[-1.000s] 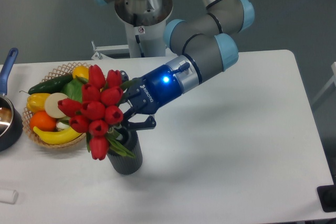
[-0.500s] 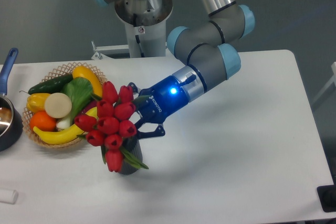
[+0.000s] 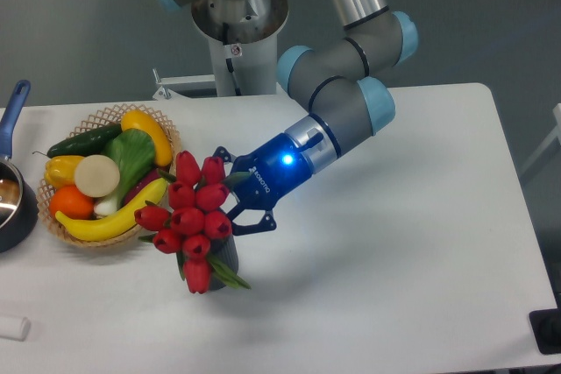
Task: Insert the flowers into the vase
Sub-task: 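Lower the tulip stems down into the vase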
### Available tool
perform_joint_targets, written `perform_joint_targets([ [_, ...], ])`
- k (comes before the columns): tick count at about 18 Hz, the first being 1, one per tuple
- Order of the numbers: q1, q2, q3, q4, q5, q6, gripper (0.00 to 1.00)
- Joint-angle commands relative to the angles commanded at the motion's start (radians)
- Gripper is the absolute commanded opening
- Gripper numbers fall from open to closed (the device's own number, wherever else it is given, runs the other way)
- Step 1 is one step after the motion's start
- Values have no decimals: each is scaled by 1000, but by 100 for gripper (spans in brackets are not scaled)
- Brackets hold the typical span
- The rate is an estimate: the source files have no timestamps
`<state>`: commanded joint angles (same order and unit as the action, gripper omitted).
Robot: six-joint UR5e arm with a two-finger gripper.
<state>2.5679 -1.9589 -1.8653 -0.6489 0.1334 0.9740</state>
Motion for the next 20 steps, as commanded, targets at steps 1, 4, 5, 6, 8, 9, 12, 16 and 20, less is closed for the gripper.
perform_joint_targets([
  [1, 0, -3, -3, 0, 0, 2, 38],
  [4, 0, -12, -5, 0, 2, 20, 38],
  [5, 0, -18, -5, 0, 2, 28, 38],
  [6, 0, -23, -5, 0, 2, 41, 38],
  [8, 0, -31, -6, -2, 12, 101, 38],
  [9, 0, -32, -8, -2, 21, 124, 38],
  [12, 0, -34, -24, -2, 23, 135, 38],
  [16, 5, -28, -60, 0, 23, 202, 44],
  [20, 6, -25, -78, 2, 23, 213, 60],
])
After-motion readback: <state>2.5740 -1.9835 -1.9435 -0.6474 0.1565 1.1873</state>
